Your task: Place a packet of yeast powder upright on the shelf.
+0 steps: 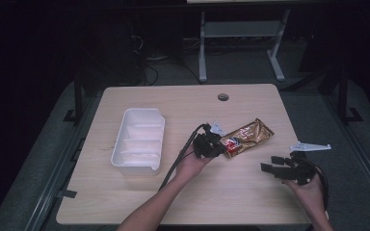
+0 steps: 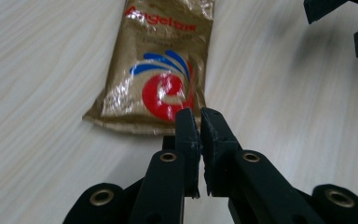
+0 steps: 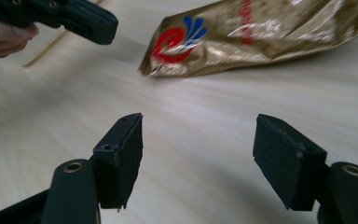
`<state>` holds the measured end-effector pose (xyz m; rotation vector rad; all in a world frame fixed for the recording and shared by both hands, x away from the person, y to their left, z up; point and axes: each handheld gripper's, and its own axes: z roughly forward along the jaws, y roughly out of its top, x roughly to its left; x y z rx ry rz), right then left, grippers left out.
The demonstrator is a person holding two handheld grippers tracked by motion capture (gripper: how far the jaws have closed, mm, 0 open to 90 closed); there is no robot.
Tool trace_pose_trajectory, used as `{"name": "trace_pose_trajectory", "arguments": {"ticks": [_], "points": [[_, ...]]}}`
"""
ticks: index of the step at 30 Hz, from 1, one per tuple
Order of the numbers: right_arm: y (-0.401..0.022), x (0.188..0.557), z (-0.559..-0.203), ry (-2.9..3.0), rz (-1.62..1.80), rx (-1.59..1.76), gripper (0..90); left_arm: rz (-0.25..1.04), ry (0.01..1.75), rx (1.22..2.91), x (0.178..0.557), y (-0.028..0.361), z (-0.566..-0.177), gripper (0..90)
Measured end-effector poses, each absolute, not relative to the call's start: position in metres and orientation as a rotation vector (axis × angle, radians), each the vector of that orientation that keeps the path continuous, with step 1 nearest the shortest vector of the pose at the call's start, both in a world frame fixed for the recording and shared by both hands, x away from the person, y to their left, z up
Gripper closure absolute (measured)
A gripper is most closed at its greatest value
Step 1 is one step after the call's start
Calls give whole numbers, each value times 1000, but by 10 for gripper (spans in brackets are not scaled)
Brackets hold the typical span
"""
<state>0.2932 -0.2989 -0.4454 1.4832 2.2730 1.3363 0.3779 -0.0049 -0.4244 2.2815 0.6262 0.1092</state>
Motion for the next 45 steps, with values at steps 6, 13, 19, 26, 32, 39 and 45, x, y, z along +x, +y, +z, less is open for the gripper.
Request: {"name": "trace_pose_trajectory", "arguments": {"ticks": [6, 13, 19, 26, 32, 39, 45], "points": [[-307, 312, -440, 2228, 1341, 1522, 317, 98, 646, 2292, 391, -20, -426, 861], [-320, 343, -429, 2202, 1311, 1561, 329, 126, 665, 2348, 409, -39, -423, 861], [-326, 364, -431, 2186, 1316, 1648, 333, 112, 688, 2369, 415, -41, -427, 860], [-326, 390, -440, 2146, 1300, 1772, 347, 87, 711, 2405, 418, -44, -439, 877], [-324, 399, -455, 2113, 1281, 1841, 349, 62, 726, 2397, 421, -42, -440, 898], [-331, 400, -458, 2039, 1282, 1907, 353, 70, 724, 2399, 420, -43, -441, 899], [-323, 404, -463, 2063, 1296, 1919, 367, 73, 723, 2401, 420, -43, -441, 899]]}}
